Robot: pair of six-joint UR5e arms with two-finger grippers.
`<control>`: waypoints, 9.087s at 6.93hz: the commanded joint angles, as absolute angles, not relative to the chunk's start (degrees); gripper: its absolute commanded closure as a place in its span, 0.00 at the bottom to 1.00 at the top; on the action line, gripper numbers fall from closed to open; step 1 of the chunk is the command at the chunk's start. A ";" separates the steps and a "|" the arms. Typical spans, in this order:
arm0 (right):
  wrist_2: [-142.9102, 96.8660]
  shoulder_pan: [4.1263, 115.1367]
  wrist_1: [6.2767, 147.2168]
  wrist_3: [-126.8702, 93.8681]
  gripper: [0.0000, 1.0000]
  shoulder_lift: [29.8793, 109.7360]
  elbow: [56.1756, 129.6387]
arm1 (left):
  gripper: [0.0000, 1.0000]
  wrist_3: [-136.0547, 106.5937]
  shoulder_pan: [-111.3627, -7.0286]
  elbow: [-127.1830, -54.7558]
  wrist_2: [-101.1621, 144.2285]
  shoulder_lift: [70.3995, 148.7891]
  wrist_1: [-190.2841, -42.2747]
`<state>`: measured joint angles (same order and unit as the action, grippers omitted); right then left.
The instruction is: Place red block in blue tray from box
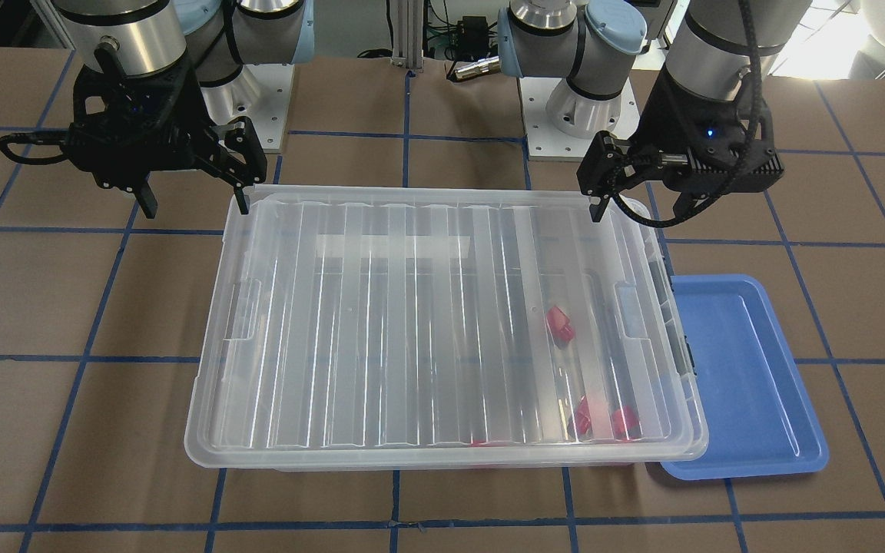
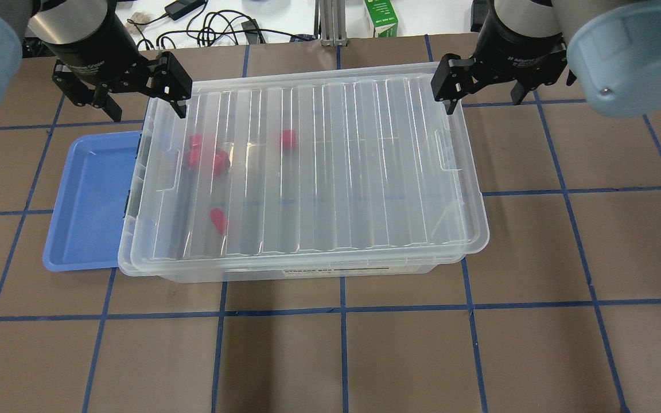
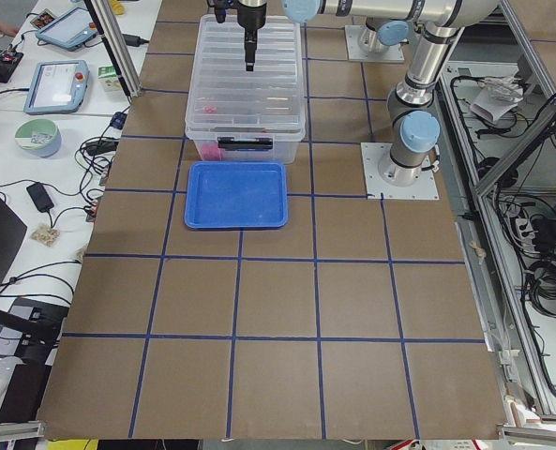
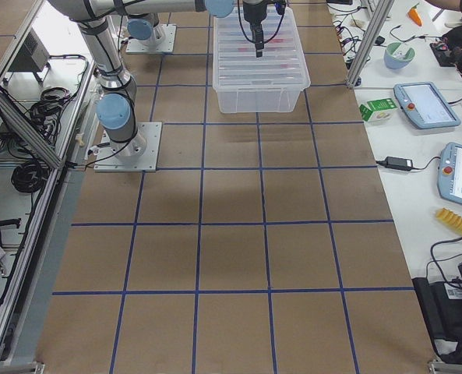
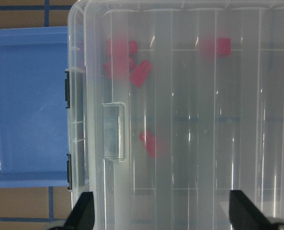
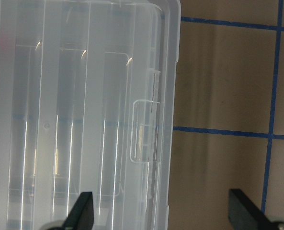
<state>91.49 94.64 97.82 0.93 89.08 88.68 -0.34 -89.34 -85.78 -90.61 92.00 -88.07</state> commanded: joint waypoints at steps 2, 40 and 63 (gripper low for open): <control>91.49 94.57 97.91 0.97 0.00 89.03 88.68 | 0.00 -0.35 -89.38 -85.78 -90.62 91.93 -88.07; 87.54 90.70 93.60 -4.67 0.00 90.00 87.80 | 0.00 -6.45 -87.27 -101.14 -89.65 97.28 -76.24; 87.54 90.70 93.60 -4.39 0.00 89.91 87.89 | 0.92 -20.83 -88.07 -105.26 -88.07 100.31 -65.21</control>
<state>87.53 90.70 93.60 -4.39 89.92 87.89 -20.93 -87.97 -110.70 -88.21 103.68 -56.08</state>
